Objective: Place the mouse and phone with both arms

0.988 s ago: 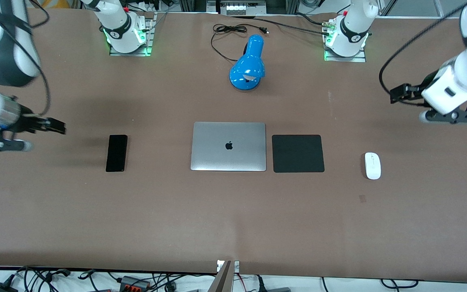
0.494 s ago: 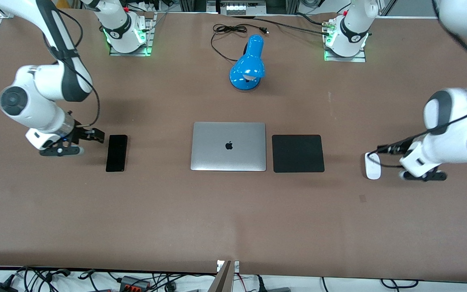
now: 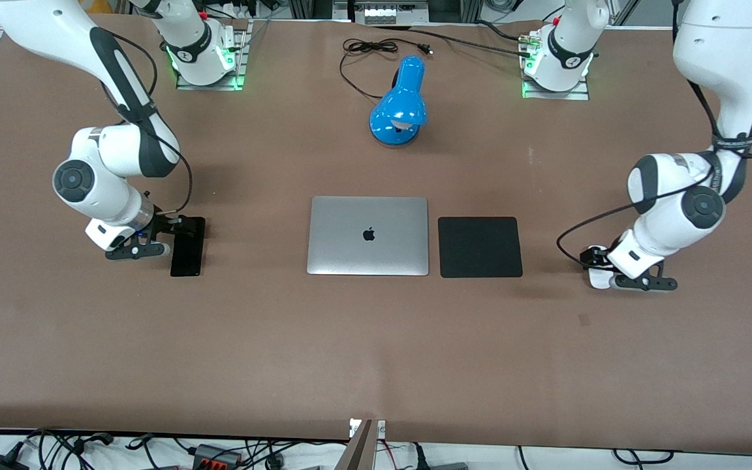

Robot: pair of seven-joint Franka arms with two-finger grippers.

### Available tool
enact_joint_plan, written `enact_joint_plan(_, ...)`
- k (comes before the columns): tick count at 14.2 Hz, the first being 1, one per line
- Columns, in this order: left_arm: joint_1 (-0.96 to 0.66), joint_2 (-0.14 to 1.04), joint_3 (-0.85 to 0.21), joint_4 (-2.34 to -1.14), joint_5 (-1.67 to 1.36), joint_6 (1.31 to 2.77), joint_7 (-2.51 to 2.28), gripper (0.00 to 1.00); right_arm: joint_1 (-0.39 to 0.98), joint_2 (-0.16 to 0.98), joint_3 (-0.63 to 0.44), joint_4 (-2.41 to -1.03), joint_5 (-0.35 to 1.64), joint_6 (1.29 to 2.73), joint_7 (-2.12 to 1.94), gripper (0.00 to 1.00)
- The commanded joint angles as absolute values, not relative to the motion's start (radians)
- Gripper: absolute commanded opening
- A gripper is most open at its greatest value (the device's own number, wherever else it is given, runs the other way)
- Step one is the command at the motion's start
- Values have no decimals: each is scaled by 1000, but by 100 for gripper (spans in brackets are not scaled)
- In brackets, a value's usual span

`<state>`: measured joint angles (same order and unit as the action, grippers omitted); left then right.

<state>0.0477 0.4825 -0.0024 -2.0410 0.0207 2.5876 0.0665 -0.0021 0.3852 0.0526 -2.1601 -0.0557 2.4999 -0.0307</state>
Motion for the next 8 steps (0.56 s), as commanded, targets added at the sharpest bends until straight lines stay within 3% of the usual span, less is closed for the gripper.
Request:
enact_joint_plan(1, 80, 511, -5, -2084, 35, 2693, 95, 100, 11, 411, 52, -2164, -57, 2545, -35, 100)
enact_joint_plan(4, 86, 541, -5, -2114, 37, 2822, 104, 96, 14, 446, 52, -2164, -57, 2576, -34, 100)
enact_joint_plan(6, 86, 537, -5, -2117, 37, 2821, 109, 50, 12, 454, 52, -2167, -57, 2582, -34, 100)
enact_joint_plan(8, 87, 531, -6, -2115, 37, 2819, 103, 42, 12, 465, 52, -2175, -57, 2594, -35, 100)
